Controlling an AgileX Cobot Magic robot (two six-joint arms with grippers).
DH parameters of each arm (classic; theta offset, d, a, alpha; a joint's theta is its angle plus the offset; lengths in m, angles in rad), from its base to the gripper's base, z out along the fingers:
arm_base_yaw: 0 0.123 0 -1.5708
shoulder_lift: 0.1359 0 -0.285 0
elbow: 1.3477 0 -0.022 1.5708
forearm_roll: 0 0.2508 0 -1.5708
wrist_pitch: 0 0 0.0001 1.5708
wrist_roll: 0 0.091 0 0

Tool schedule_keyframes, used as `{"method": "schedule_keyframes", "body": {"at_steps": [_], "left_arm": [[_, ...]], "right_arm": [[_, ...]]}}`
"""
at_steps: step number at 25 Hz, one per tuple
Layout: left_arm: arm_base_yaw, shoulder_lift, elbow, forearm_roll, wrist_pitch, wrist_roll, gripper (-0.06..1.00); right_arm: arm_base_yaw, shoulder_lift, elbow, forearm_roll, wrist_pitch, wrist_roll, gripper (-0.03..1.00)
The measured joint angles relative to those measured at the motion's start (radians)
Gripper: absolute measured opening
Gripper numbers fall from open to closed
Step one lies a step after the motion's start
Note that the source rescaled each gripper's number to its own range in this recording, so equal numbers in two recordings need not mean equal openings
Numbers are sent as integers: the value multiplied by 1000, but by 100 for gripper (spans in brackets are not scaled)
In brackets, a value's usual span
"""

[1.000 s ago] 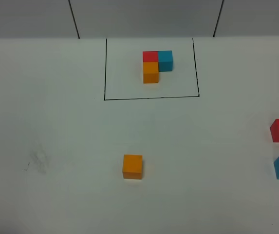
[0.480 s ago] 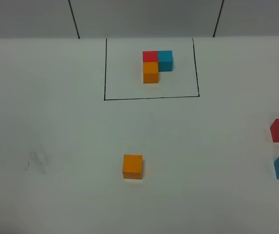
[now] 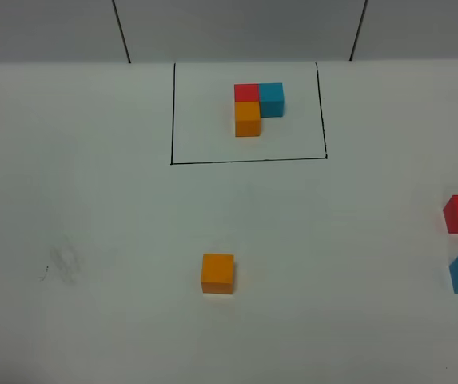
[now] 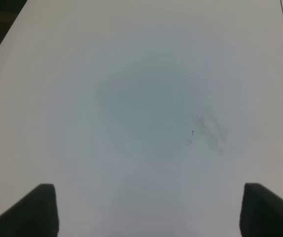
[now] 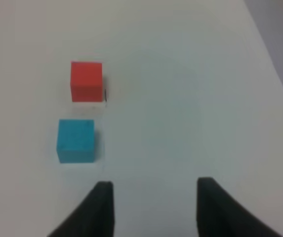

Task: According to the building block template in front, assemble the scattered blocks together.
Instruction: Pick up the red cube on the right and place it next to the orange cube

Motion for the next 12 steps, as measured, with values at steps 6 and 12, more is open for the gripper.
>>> {"method": "schedule_keyframes", "body": {"at_steps": [6, 12], "left_arm": [[0, 0, 0, 0, 0, 0, 68], [0, 0, 0, 0, 0, 0, 68]], "right_arm": [[0, 242, -89, -27, -13, 18, 78], [0, 558, -221, -62, -17, 68, 99]]}}
